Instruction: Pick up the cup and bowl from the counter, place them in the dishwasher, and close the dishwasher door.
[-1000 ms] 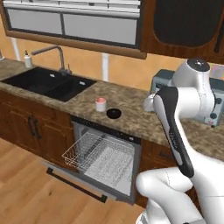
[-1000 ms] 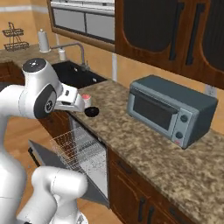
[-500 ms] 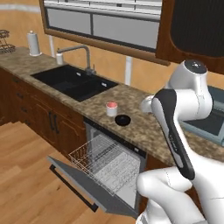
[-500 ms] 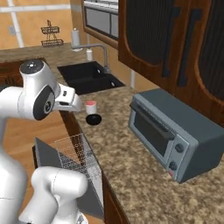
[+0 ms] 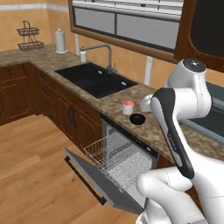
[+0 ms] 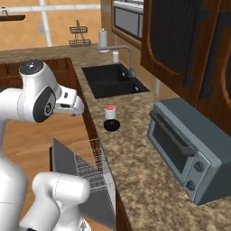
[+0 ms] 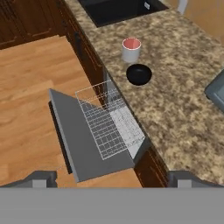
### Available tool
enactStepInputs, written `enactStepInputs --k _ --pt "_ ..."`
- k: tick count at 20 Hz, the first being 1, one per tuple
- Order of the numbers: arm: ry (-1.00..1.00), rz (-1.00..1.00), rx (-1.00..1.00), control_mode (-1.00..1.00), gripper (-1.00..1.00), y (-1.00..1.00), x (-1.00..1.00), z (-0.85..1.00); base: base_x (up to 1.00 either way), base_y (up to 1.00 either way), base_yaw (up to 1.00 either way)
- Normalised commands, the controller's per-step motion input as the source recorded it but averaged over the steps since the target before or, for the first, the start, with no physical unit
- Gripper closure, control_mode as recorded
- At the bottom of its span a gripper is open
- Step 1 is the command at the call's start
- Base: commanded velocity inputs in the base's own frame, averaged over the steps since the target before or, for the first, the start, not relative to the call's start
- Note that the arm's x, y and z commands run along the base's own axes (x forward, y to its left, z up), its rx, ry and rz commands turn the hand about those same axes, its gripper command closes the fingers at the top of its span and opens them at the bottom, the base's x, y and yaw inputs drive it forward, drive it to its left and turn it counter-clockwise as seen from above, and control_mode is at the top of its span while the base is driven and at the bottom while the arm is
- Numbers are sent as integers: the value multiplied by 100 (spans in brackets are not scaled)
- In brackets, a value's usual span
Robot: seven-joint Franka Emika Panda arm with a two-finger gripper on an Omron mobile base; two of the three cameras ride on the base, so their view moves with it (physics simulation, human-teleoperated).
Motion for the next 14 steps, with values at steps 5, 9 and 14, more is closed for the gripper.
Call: enactStepInputs --k 5,9,14 --pt "0 0 0 100 -100 0 0 0 16 -8 28" --pt "0 15 2 -100 -100 -23 27 -9 7 -6 7" --pt "0 10 0 -100 -100 -25 69 -19 0 0 0"
